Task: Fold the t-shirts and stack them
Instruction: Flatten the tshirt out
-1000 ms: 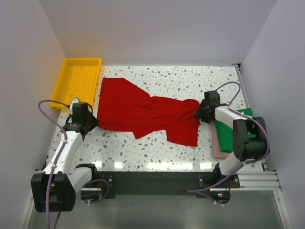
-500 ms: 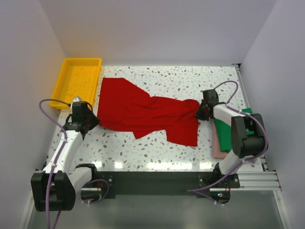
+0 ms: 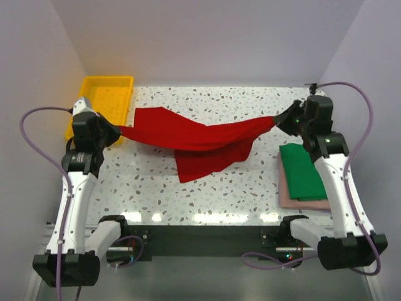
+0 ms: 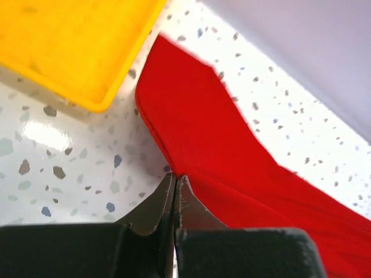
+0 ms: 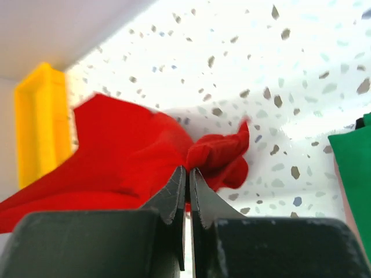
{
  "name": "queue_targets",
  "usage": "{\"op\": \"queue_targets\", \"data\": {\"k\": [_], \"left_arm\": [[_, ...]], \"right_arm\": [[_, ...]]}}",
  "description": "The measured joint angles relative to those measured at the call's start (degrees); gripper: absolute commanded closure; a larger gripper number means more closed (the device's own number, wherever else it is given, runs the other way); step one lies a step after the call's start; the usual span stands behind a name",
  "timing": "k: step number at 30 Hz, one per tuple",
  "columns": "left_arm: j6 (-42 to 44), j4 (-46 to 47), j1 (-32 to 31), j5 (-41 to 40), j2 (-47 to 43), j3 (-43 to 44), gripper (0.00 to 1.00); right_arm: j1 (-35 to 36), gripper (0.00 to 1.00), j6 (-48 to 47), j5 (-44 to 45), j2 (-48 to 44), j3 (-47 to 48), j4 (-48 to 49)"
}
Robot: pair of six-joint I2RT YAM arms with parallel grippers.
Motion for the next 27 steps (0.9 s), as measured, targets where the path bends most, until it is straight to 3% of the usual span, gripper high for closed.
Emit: {"op": "queue_targets", "data": {"k": [9, 15, 21, 27], "left_arm": [[0.72, -4.85, 0.0, -0.55, -5.6, 19.5, 1.0], [0.66, -4.35, 0.0, -0.5, -3.93, 30.16, 1.0], [0.11, 0.63, 0.0, 0.66, 6.03, 33.7, 1.0], [-0.61, 7.3, 0.17, 2.4, 25.42, 39.19, 1.0]], "right_arm": [[-0.52, 1.0, -0.07, -0.44, -7.98, 24.83, -14.73], [-0.52, 1.0, -0.11, -0.48, -7.34, 33.81, -18.88], [-0.52, 1.0, 0.31, -1.36, -1.27, 35.17, -16.24], [-0.52, 1.0, 2.03, -3.78, 14.99, 36.87, -6.08]]}}
